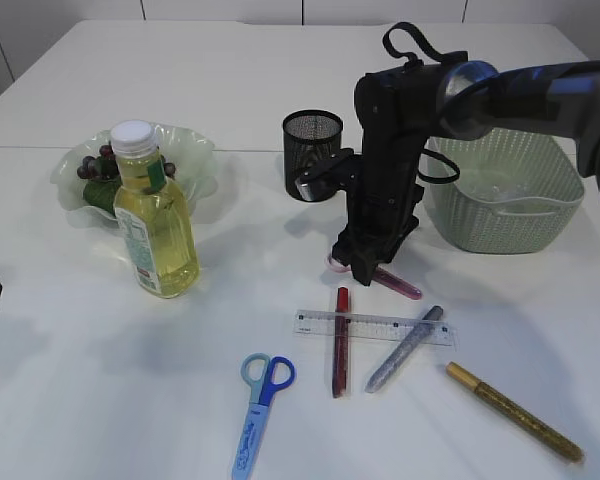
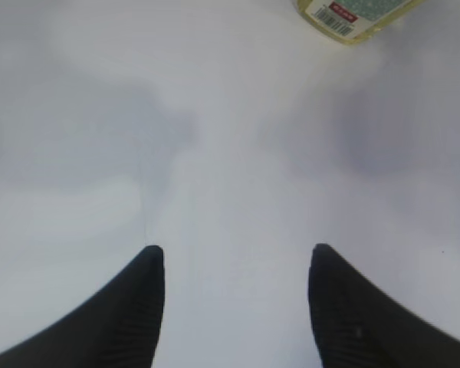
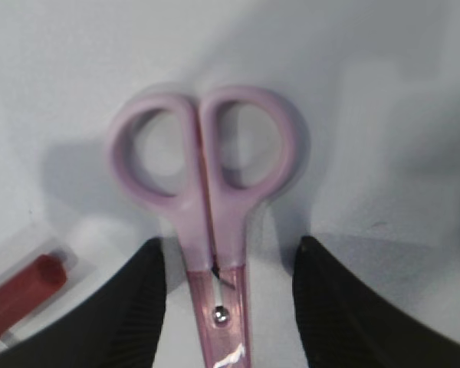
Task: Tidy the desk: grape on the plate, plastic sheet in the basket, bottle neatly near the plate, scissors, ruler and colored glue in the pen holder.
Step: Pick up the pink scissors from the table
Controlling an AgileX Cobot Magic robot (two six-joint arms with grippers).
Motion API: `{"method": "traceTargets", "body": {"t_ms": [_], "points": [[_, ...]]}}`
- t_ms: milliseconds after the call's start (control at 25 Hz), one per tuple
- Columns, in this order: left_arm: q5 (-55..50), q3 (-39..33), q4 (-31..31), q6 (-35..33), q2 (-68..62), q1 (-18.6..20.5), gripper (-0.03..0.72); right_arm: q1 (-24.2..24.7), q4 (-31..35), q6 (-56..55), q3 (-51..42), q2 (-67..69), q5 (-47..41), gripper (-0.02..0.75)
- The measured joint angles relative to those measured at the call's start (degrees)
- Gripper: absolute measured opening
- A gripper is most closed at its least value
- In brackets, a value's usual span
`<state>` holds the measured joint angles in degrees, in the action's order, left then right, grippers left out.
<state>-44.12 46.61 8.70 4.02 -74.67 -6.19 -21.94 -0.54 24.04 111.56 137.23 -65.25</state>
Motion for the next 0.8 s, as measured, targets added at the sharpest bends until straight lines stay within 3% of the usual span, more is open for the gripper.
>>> {"method": "traceTargets", "body": {"t_ms": [320, 680, 800], "points": [[0.1, 0.0, 0.0, 0.0, 0.0, 0.0, 0.435, 0.0, 0.0, -0.1, 0.3, 0.4, 0.0, 0.403], [0.1, 0.0, 0.0, 0.0, 0.0, 0.0, 0.435, 0.0, 0.5, -0.1, 0.3, 0.4, 0.0, 0.2], [0.1, 0.0, 0.0, 0.0, 0.0, 0.0, 0.435, 0.0, 0.5, -0.1, 0.4, 0.4, 0.0, 0.173]]}}
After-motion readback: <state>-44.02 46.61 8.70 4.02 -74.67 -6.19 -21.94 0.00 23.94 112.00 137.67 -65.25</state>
